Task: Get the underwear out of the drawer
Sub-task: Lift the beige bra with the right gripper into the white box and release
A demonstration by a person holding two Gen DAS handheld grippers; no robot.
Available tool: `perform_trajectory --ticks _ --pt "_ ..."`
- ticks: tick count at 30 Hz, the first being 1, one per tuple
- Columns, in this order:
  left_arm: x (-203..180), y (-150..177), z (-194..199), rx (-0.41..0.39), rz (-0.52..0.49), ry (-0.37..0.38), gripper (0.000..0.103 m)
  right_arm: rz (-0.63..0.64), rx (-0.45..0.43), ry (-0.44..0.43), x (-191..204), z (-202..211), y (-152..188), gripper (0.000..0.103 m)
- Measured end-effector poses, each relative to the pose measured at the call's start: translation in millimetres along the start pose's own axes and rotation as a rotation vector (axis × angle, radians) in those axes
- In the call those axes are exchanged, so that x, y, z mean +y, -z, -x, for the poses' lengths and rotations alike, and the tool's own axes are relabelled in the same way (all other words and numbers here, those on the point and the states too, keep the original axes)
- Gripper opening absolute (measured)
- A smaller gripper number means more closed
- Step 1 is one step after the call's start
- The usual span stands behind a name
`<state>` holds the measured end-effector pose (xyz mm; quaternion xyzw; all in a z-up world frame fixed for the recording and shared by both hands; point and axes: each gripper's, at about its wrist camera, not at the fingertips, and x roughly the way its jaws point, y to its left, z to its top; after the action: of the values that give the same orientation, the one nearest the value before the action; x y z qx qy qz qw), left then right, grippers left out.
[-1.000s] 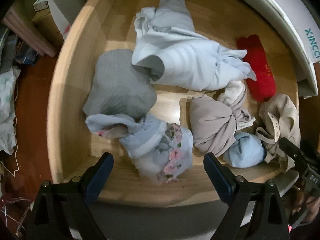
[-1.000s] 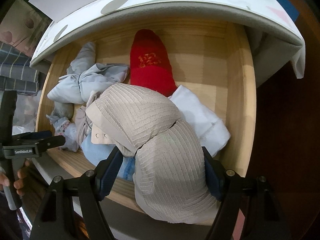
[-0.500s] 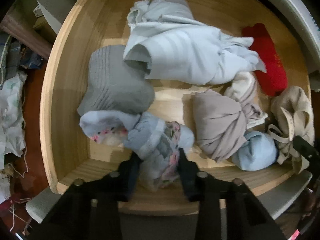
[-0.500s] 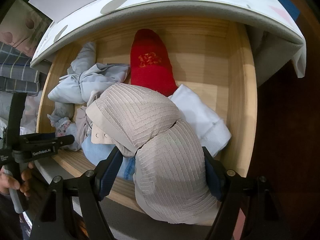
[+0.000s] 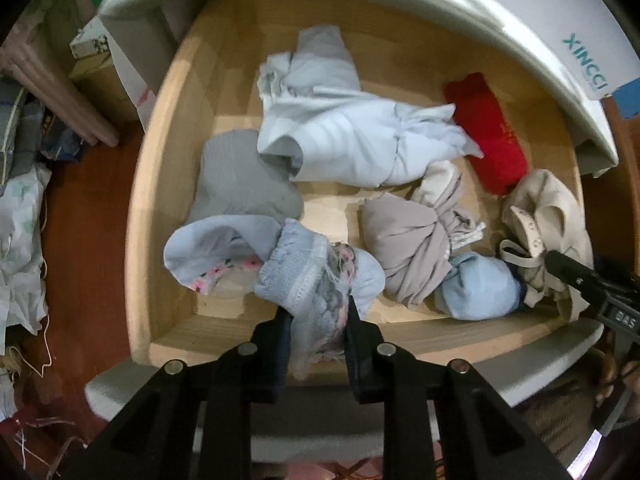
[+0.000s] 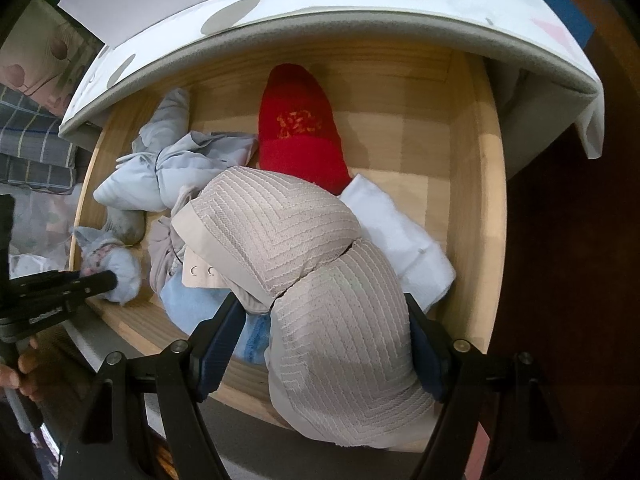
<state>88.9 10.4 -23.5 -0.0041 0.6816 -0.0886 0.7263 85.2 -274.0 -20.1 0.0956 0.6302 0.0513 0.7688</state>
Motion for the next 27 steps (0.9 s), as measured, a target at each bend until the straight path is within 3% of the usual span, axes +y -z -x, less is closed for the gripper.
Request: perform_trajectory --ticks 9,24,27 --pt "5 21 41 -0.123 -0.031 -0.022 0.023 0.002 -0.030 0.009 4 3 -2 0.073" --pt "32 31 41 -0.299 -0.068 -0.098 0.023 -0.026 -0.098 0.055 10 38 -1 0.072" --pt "37 32 45 -0.318 -0.052 -0.071 0.023 -0.013 -0.114 0.068 18 47 -4 0.072"
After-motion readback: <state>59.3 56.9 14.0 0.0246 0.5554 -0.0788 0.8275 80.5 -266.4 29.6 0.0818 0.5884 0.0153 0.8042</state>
